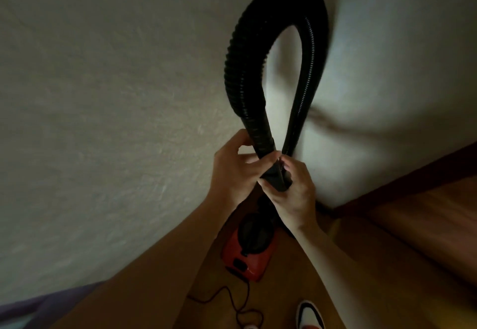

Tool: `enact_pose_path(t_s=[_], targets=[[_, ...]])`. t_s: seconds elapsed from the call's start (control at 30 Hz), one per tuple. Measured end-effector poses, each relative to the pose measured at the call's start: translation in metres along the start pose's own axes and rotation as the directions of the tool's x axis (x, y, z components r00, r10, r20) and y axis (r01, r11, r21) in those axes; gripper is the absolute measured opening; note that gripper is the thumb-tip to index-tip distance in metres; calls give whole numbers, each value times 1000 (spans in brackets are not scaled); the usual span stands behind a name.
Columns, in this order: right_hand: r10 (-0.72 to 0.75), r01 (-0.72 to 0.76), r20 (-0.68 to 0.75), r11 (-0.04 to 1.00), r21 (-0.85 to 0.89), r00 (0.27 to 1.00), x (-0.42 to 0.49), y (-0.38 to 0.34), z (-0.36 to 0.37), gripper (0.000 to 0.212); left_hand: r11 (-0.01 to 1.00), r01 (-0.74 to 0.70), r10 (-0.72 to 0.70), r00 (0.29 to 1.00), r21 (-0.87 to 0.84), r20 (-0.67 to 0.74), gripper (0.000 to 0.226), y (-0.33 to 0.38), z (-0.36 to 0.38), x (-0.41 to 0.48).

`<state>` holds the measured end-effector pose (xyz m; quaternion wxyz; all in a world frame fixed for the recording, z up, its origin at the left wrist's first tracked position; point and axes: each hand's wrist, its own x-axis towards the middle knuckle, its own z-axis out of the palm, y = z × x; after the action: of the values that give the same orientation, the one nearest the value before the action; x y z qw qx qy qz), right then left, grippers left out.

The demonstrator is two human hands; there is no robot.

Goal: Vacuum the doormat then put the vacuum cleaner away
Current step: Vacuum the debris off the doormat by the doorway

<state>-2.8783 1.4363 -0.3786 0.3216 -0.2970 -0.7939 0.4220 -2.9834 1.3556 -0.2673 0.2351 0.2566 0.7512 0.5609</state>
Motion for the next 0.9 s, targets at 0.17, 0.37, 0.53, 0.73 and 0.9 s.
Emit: enact_pose_path(t_s=[0.17, 0.37, 0.53, 0.73, 0.9], targets=[[-22, 24, -46, 999, 27, 999, -13, -8, -16, 37, 993, -119, 117, 990, 17, 75, 33, 12, 8, -30], [135, -129, 79, 989, -70, 988, -56, -18, -62, 25, 970, -147, 106, 972, 193, 209, 36, 40, -3, -70], [318, -307, 202, 948, -83, 926, -98, -28, -104, 24, 928, -213, 214, 976, 307, 32, 62, 84, -19, -117], [437, -423, 214, 899, -113, 874, -139, -31, -139, 39, 146, -862, 649, 454, 485, 611, 41, 142, -10, -126], [491, -474, 250, 871, -131, 834, -164, -36, -179, 39, -193, -945, 118, 245, 265, 962, 54, 169, 45, -125]])
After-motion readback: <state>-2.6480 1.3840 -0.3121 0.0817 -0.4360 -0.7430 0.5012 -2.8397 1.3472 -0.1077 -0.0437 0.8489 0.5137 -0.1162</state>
